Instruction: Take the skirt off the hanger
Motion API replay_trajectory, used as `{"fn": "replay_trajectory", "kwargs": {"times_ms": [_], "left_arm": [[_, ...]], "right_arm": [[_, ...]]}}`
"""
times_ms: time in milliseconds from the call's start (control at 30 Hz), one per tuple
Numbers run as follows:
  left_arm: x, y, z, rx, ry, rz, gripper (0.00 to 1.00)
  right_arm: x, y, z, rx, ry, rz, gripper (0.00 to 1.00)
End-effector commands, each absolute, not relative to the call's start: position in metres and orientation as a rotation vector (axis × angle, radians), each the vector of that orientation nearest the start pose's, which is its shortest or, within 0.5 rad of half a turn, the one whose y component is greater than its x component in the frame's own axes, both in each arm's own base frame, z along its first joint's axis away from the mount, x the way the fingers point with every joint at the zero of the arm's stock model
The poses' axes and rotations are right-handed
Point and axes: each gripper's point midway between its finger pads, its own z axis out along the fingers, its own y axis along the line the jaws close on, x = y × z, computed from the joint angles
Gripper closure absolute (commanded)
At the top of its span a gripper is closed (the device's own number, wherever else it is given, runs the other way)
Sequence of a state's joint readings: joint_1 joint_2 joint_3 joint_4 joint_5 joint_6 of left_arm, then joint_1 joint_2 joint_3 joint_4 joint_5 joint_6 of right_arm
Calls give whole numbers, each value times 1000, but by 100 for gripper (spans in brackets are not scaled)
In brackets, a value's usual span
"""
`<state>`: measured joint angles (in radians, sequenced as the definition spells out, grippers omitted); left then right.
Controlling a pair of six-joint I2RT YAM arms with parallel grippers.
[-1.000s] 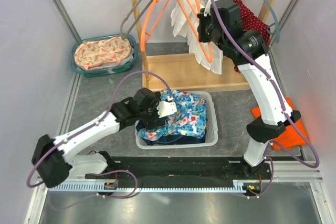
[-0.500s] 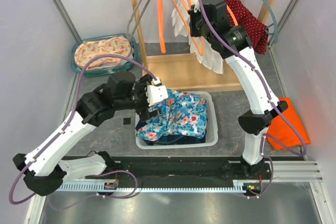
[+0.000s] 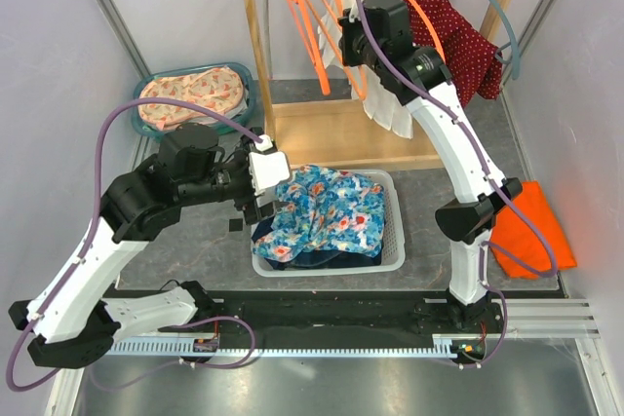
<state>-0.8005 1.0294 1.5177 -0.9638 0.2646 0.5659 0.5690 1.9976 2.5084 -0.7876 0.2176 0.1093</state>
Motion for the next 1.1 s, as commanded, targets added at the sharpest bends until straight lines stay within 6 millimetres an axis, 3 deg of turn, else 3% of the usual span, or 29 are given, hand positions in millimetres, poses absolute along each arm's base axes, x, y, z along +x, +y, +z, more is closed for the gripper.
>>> {"fn": "replay_trajectory", "kwargs": {"times_ms": [0, 233, 267, 300, 333, 367, 400, 433, 467, 533, 567, 667, 933, 1067], "left_arm": [[174, -217, 375, 1385, 1479, -442, 0], [177, -221, 376, 1394, 1471, -445, 0], [178, -221, 376, 1392, 1471, -442, 0], [179, -222, 376, 1387, 1471, -440, 0], [181, -222, 374, 1387, 1480, -435, 0], [181, -222, 375, 1383, 1479, -432, 0], [182, -222, 375, 1379, 1481, -431, 0], [182, -222, 376, 1374, 1482, -432, 0], [183, -222, 376, 1375, 1483, -432, 0], [184, -222, 375, 1375, 1485, -429, 0], [184, -222, 376, 1373, 1485, -430, 0], [184, -222, 377, 1369, 1484, -432, 0], [182, -219, 375, 1366, 1490, -439, 0], [182, -219, 371, 1373, 1499, -441, 0]], "right_arm": [[468, 290, 432, -299, 1770, 351, 100], [465, 291, 423, -307, 1794, 307, 100], [464, 285, 424, -289, 1798, 278, 94], [463, 280, 425, -282, 1798, 263, 72], [463, 275, 421, -284, 1811, 238, 61], [456, 266, 434, -266, 1791, 230, 49], [453, 257, 439, -243, 1784, 209, 39], [452, 249, 439, -231, 1788, 191, 37], [442, 236, 458, -206, 1755, 195, 36], [437, 217, 470, -171, 1736, 172, 35], [427, 204, 488, -146, 1700, 178, 35], [418, 175, 512, -99, 1649, 172, 35], [434, 122, 514, -9, 1641, 125, 36], [444, 124, 514, -14, 1633, 155, 37]]}}
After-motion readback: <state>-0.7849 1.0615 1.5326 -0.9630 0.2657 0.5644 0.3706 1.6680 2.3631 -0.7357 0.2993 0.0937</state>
